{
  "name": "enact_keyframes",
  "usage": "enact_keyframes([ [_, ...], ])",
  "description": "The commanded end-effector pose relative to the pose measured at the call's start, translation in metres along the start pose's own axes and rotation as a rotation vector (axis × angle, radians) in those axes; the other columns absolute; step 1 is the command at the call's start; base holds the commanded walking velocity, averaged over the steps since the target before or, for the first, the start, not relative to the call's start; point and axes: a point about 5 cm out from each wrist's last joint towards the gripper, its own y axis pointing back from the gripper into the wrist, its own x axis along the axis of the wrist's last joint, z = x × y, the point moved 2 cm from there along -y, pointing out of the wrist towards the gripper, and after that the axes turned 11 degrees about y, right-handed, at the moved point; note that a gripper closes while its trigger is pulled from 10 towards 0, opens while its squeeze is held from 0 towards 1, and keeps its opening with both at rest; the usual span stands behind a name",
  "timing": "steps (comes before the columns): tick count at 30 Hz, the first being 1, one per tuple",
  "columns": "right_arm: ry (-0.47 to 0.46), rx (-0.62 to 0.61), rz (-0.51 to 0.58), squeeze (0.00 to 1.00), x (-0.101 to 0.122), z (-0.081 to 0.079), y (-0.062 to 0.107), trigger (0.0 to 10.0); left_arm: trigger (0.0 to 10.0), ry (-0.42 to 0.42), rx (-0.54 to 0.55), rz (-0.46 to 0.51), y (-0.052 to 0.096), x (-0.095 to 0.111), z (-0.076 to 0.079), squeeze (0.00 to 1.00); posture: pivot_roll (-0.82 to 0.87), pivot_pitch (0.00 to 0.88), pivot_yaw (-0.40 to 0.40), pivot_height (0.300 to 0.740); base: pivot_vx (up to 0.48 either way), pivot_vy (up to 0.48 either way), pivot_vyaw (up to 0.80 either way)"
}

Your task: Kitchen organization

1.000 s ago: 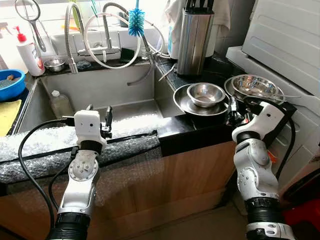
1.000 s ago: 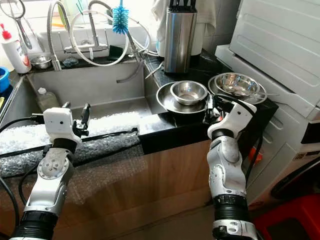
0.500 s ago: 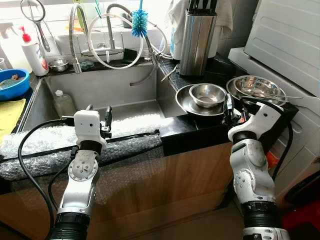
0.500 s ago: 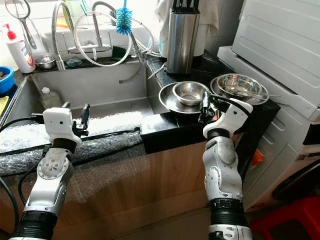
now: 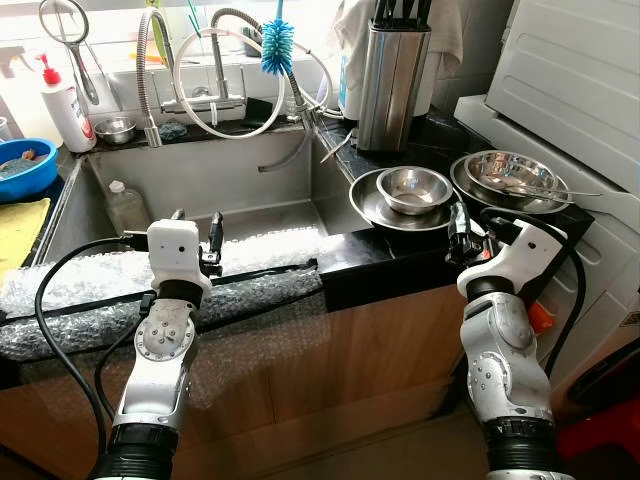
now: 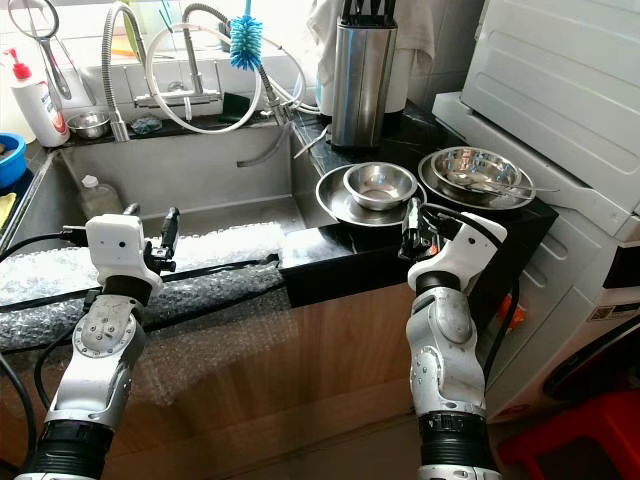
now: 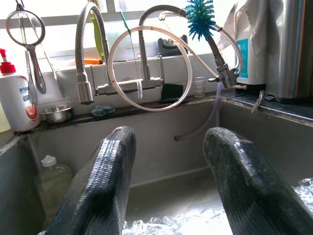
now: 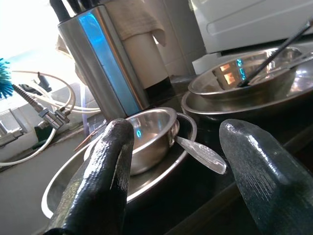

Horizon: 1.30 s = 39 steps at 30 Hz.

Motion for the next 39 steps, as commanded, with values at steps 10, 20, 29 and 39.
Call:
enact_keyframes([
  [10, -0.051, -0.037, -0.021, 0.0, -0.002, 0.004, -0.005, 10.0, 10.0, -0.022, -0.018, -0.018, -0.002, -0.002, 0.003, 0.0, -0.1, 0.0, -0.029, 0.74, 0.0, 0.0, 0.0],
  [20, -0.09, -0.057, -0.083, 0.0, -0.01, 0.004, -0.013, 10.0, 10.0, -0.03, -0.02, -0.019, -0.002, -0.002, 0.003, 0.0, -0.1, 0.0, -0.031, 0.74, 0.0, 0.0, 0.0],
  [29, -0.104, -0.049, -0.077, 0.0, -0.006, 0.001, -0.02, 10.0, 10.0, -0.03, -0.018, -0.018, -0.003, -0.002, 0.004, 0.0, -0.09, 0.0, -0.034, 0.74, 0.0, 0.0, 0.0],
  [39, -0.126, -0.061, -0.082, 0.0, -0.007, 0.002, -0.023, 4.5, 10.0, -0.03, -0.019, -0.02, -0.004, -0.002, 0.005, 0.0, -0.09, 0.0, -0.035, 0.74, 0.0, 0.0, 0.0],
])
